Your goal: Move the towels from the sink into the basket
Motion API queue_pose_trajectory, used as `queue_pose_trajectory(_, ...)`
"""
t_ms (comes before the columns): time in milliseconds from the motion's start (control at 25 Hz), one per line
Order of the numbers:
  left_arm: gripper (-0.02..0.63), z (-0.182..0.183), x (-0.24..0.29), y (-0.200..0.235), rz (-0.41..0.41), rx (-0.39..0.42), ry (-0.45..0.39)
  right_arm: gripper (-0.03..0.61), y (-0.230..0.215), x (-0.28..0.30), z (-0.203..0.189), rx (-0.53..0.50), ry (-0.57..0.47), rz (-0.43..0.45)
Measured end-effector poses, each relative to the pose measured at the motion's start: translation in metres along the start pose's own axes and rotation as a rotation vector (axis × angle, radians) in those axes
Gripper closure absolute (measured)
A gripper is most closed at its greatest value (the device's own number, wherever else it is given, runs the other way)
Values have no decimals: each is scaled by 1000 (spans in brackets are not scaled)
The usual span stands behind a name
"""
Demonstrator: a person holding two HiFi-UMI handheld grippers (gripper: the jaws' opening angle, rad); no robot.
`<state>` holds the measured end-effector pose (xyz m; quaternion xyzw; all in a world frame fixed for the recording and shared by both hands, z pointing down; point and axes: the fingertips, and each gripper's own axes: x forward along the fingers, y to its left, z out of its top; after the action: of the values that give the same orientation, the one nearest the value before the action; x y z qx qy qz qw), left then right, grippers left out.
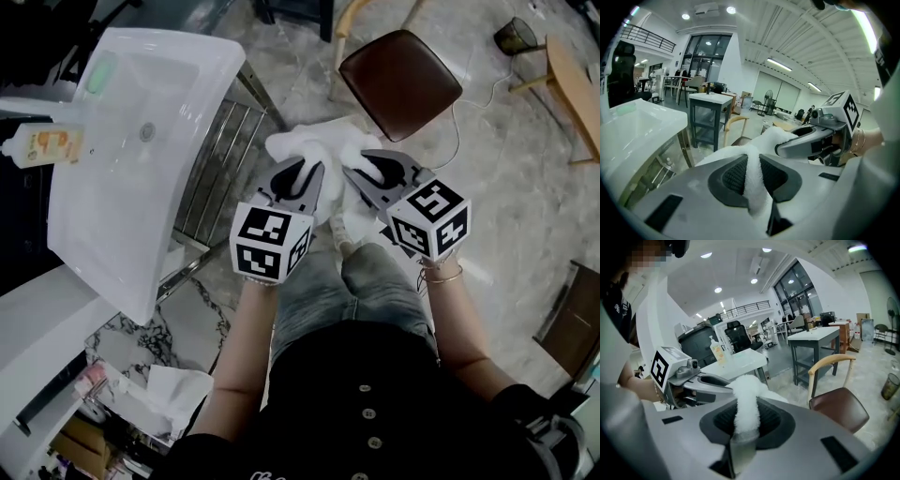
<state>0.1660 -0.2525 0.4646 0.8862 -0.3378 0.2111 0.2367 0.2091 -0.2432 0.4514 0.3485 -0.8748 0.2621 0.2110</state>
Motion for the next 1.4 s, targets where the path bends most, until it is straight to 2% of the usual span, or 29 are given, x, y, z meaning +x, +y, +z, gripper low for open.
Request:
queue_pose_trajectory(440, 554, -66, 28, 9, 17, -116, 80, 508, -19, 34, -57, 86, 57, 29)
queue_pose_trajectory(680, 554, -100, 47, 6, -27, -149, 111, 511, -34, 50, -84, 118, 74, 38)
queue_pose_trajectory(1040, 554, -148, 83, 24, -30, -167, 183, 512, -58, 80, -127, 138, 95, 39)
queue_pose_trajectory(1240, 554, -164, 107, 41, -8, -179, 213, 512, -76, 97, -156, 158, 121, 15)
queue_pose_trajectory(1400, 554, -173, 129, 53, -22, -162, 223, 512, -93, 111, -171, 202, 120, -10)
